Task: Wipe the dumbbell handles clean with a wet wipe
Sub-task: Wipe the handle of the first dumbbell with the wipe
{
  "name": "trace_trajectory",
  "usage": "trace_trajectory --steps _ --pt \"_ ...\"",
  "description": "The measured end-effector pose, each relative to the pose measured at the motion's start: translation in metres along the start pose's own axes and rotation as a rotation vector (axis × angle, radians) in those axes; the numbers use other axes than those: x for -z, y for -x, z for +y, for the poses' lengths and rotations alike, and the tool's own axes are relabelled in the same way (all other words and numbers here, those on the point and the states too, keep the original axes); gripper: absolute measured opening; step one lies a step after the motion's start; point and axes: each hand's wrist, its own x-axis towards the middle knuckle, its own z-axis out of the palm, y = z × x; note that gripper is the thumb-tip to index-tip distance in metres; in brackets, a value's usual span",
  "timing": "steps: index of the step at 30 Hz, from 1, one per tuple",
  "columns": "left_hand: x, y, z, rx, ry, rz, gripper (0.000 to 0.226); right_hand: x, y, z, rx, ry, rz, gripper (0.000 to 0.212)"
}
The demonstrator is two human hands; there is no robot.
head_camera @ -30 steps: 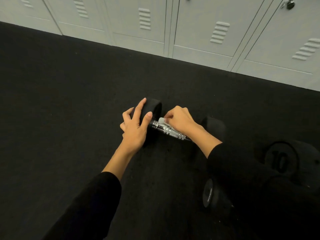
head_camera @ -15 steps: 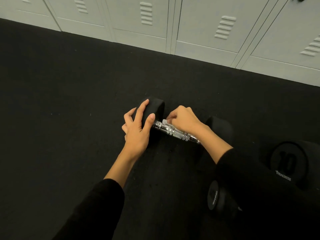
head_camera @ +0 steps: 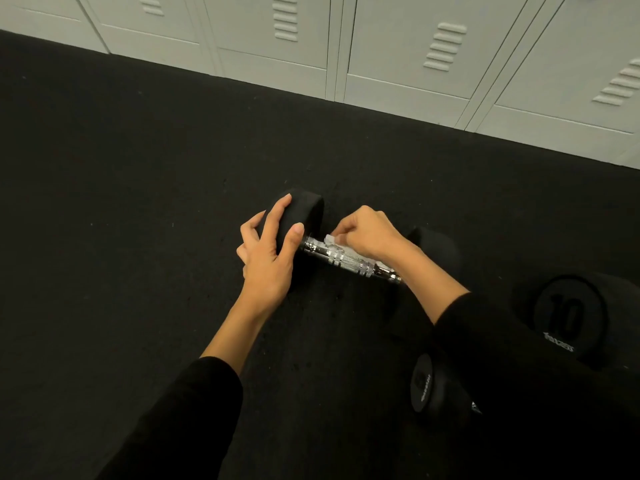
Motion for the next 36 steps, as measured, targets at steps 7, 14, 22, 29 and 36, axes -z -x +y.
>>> trace_trajectory --steps 7,14,22,29,36 --pt "-0.001 0.0 0.002 -0.002 -0.005 0.006 0.041 -0.026 -0.006 -0.015 0.082 0.009 0.105 0.021" --pt "0.0 0.001 0.001 -0.002 -0.004 0.011 0.041 -0.023 0.006 0.004 0.128 0.035 0.183 0.017" --pt "-0.001 0.002 0.003 0.013 -0.002 0.014 0.041 -0.048 0.006 -0.006 0.157 0.14 0.257 0.026" --pt "-0.001 0.002 0.003 0.01 0.004 0.019 0.041 -0.042 0.021 0.005 0.19 0.022 0.342 0.027" --pt "-0.002 0.003 0.002 0.007 0.007 0.03 0.042 -0.063 0.022 -0.007 0.192 0.284 0.426 0.025"
